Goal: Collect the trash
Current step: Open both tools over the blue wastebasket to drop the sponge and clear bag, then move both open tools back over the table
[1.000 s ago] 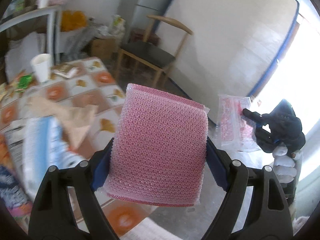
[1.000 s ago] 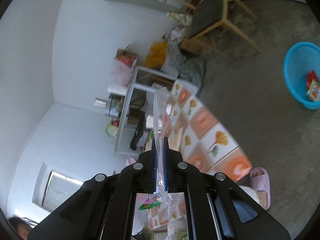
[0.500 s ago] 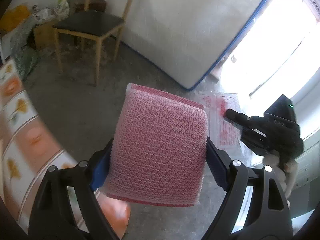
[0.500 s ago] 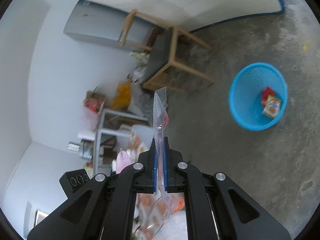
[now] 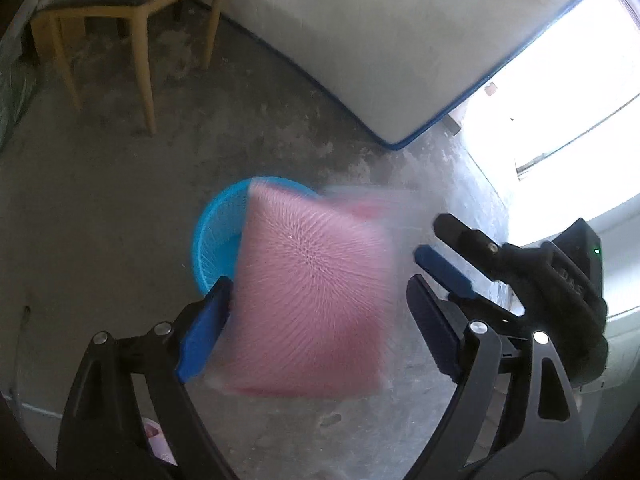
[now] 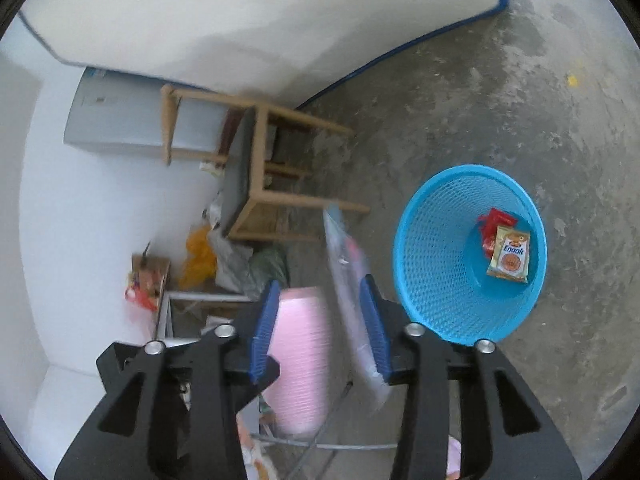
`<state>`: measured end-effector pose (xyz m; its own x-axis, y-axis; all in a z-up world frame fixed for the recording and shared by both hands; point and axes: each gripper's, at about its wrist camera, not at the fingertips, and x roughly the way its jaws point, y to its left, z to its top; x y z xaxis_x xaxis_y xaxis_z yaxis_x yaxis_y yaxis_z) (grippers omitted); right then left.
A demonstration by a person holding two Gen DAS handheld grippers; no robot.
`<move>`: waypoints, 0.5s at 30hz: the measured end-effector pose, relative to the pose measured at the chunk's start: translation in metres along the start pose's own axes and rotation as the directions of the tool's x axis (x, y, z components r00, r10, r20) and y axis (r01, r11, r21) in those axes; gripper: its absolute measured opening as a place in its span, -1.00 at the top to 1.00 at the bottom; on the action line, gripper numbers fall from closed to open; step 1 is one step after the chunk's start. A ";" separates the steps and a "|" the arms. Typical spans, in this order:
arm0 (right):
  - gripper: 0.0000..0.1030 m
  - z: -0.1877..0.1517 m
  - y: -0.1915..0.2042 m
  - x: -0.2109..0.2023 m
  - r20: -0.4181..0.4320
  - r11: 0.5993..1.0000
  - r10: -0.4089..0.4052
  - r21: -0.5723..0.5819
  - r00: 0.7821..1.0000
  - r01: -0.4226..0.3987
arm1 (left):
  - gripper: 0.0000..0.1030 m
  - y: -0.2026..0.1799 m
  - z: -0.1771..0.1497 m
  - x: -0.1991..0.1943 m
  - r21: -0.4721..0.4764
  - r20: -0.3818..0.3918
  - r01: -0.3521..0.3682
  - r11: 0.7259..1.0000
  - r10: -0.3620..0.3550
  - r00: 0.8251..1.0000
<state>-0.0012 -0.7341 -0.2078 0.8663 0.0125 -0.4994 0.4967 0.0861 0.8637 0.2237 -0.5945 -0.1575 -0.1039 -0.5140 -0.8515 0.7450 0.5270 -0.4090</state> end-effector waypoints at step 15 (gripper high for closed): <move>0.13 0.002 -0.022 -0.002 0.031 0.998 -0.056 -0.022 0.998 0.057 | -0.63 0.006 0.000 -0.017 0.001 0.070 0.010 1.000 -0.010 0.998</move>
<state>-0.0134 -0.7378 -0.2254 0.8382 -0.0230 -0.5449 0.5440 0.1082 0.8321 0.2295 -0.5829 -0.1456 -0.0648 -0.5650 -0.8225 0.7446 0.5213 -0.4168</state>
